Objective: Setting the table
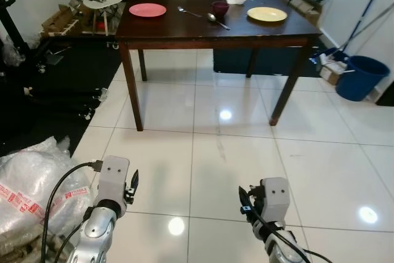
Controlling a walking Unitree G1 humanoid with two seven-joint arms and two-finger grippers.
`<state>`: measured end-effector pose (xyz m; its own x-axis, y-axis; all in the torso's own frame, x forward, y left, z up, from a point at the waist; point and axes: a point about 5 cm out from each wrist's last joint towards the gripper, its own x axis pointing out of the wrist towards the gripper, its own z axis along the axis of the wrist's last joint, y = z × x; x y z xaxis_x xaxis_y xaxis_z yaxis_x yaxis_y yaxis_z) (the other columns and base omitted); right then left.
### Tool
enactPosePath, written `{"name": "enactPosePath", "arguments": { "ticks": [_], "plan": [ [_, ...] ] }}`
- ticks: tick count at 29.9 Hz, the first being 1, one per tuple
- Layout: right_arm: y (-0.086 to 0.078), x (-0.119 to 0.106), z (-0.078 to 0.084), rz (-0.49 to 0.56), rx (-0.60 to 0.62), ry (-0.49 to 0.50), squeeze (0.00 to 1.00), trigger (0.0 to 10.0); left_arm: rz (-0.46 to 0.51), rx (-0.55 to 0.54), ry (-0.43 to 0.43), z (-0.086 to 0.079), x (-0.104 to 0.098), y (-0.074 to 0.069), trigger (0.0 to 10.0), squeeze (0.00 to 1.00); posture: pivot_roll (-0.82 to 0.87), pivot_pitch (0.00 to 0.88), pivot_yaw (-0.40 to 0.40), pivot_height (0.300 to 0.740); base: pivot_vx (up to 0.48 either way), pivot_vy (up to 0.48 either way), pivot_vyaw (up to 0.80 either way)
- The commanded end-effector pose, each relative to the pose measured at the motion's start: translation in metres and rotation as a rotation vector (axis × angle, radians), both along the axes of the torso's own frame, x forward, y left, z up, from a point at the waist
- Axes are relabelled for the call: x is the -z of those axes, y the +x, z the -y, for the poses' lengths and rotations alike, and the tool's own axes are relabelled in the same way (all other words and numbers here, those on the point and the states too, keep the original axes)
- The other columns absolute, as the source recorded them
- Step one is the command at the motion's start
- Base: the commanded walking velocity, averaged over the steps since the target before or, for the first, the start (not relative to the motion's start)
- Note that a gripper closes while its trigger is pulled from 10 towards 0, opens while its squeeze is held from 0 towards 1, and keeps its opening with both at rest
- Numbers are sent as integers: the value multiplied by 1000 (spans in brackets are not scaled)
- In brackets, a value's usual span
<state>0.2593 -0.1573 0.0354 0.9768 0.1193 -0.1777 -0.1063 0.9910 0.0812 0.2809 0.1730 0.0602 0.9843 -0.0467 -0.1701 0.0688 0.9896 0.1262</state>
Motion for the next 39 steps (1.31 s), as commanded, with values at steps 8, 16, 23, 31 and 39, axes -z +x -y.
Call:
{"name": "enactPosePath", "arguments": {
  "ticks": [8,16,23,31,39],
  "plan": [
    [-3,4,4,-17,22,-5,0,10000,-1,42,7,9,2,-3,10000,0,-96,0,83,740,480,0,0],
    [-4,4,4,-17,24,-4,0,10000,2,66,7,15,1,-3,10000,0,-97,0,87,740,480,0,0],
    [-5,5,4,-19,27,-2,0,10000,3,75,9,15,1,-4,10000,0,-97,0,89,740,480,0,0],
    [-5,5,3,-19,28,-2,0,10000,3,81,11,16,1,-4,10000,0,-97,0,91,740,480,0,0],
    [-4,5,3,-17,27,-3,0,10000,3,87,12,17,1,-3,10000,0,-98,0,92,740,480,0,0]
  ]
}}
